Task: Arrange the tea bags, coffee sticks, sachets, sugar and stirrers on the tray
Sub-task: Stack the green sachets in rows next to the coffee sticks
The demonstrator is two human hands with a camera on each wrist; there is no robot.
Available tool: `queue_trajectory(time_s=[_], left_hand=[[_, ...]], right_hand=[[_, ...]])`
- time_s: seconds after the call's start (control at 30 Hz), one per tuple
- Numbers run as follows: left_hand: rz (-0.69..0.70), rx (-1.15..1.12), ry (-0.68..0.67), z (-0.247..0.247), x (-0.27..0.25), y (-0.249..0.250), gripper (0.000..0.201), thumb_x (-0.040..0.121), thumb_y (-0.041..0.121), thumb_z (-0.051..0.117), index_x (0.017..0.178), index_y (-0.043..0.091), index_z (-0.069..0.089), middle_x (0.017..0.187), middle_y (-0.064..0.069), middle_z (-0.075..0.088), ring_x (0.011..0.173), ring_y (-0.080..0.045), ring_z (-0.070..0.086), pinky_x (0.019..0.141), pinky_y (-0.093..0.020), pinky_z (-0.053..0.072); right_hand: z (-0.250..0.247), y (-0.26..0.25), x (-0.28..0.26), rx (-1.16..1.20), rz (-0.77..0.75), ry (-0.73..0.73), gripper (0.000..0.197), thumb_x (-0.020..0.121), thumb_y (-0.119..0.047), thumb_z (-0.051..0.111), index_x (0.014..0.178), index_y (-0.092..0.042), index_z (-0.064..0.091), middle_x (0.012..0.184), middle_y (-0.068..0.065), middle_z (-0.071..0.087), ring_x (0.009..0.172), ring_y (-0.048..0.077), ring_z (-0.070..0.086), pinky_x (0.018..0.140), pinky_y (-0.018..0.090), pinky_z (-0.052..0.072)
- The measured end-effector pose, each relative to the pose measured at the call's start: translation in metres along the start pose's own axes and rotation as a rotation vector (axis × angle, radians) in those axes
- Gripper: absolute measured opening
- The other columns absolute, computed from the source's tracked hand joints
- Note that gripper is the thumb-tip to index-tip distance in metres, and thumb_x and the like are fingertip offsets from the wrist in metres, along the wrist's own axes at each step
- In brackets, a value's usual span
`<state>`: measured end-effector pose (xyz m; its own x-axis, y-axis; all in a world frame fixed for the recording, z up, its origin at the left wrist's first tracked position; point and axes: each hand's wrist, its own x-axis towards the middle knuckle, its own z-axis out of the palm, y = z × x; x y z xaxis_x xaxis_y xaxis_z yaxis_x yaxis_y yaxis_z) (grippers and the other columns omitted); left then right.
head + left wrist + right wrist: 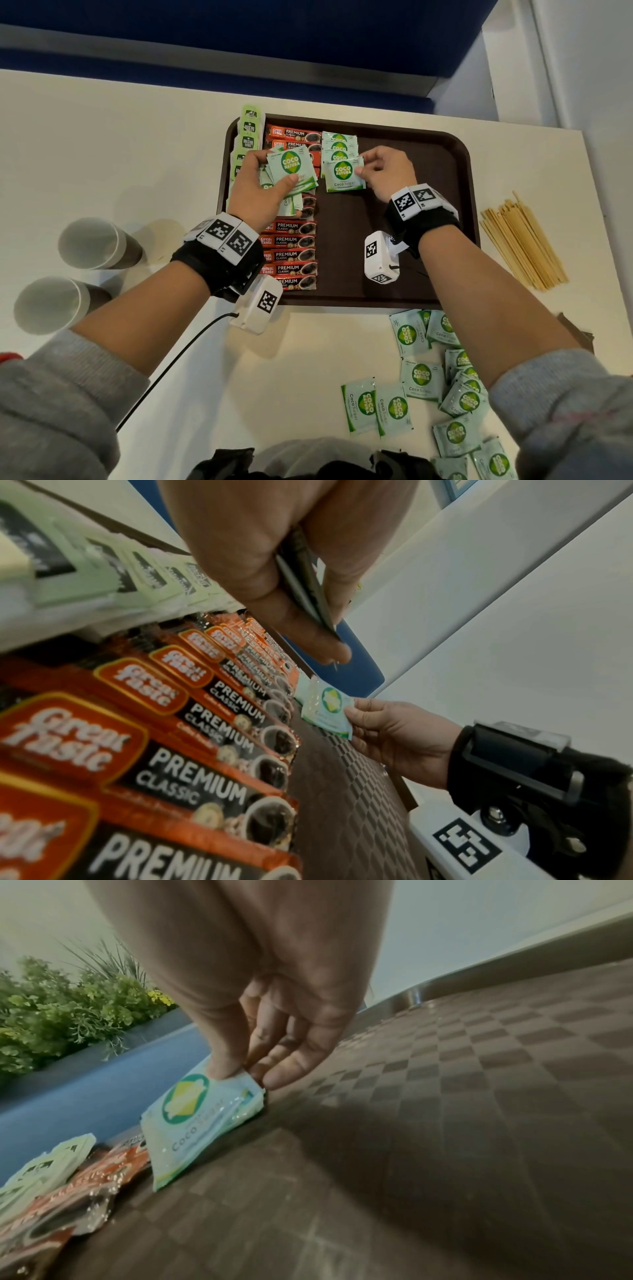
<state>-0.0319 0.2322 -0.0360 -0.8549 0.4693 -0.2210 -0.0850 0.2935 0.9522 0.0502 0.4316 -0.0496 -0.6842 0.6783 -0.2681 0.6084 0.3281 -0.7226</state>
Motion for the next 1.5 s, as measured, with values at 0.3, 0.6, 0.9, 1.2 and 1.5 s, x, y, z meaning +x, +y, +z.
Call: queue_trajectory(time_s=[0.3, 0.6, 0.9, 1.2, 1.5], left_hand=[[-0.06, -0.053, -0.022, -0.003, 0.0, 0.0, 0.032, 0.084, 0.017, 0.071, 0.1, 0.028, 0.045, 0.117, -0.005, 0.064, 0.102, -0.022, 0.066, 0.088, -0.051, 0.054], [-0.079, -0.057, -0.018, -0.001, -0.001, 0.001, 0.034, 0.085, 0.015, 0.07, 0.107, 0.019, 0.044, 0.116, -0.005, 0.064, 0.102, -0.022, 0.066, 0.087, -0.049, 0.055], [-0.1, -0.064, -0.044, -0.003, -0.002, 0.004, 0.033, 0.078, 0.026, 0.072, 0.099, 0.029, 0.046, 0.116, -0.006, 0.064, 0.102, -0.026, 0.066, 0.088, -0.053, 0.053], [-0.098, -0.056, -0.033, -0.002, -0.002, 0.003, 0.033, 0.083, 0.02, 0.071, 0.101, 0.025, 0.045, 0.115, -0.005, 0.064, 0.099, -0.025, 0.067, 0.085, -0.052, 0.054], [-0.095, -0.062, -0.026, -0.001, -0.003, 0.006, 0.033, 0.086, 0.015, 0.069, 0.105, 0.019, 0.043, 0.115, -0.005, 0.064, 0.1, -0.024, 0.067, 0.086, -0.051, 0.055]], right_hand=[[0.008, 0.002, 0.005, -0.028, 0.06, 0.042, 0.013, 0.082, -0.018, 0.071, 0.092, -0.015, 0.064, 0.086, 0.005, 0.07, 0.083, 0.02, 0.069, 0.084, 0.038, 0.056], [0.012, 0.002, 0.008, -0.025, 0.103, 0.09, 0.013, 0.08, -0.016, 0.073, 0.088, -0.016, 0.062, 0.072, -0.002, 0.062, 0.082, 0.02, 0.069, 0.081, 0.037, 0.057], [0.015, 0.001, 0.008, -0.047, 0.11, 0.099, 0.016, 0.08, -0.018, 0.074, 0.089, -0.018, 0.06, 0.065, -0.008, 0.057, 0.081, 0.019, 0.068, 0.082, 0.037, 0.056], [0.015, 0.001, 0.009, -0.035, 0.127, 0.099, 0.019, 0.078, -0.018, 0.075, 0.09, -0.017, 0.06, 0.067, -0.007, 0.057, 0.082, 0.017, 0.068, 0.08, 0.035, 0.057], [0.015, -0.001, 0.007, -0.024, 0.115, 0.116, 0.019, 0.078, -0.022, 0.075, 0.089, -0.018, 0.06, 0.078, -0.001, 0.065, 0.08, 0.017, 0.068, 0.08, 0.033, 0.057]])
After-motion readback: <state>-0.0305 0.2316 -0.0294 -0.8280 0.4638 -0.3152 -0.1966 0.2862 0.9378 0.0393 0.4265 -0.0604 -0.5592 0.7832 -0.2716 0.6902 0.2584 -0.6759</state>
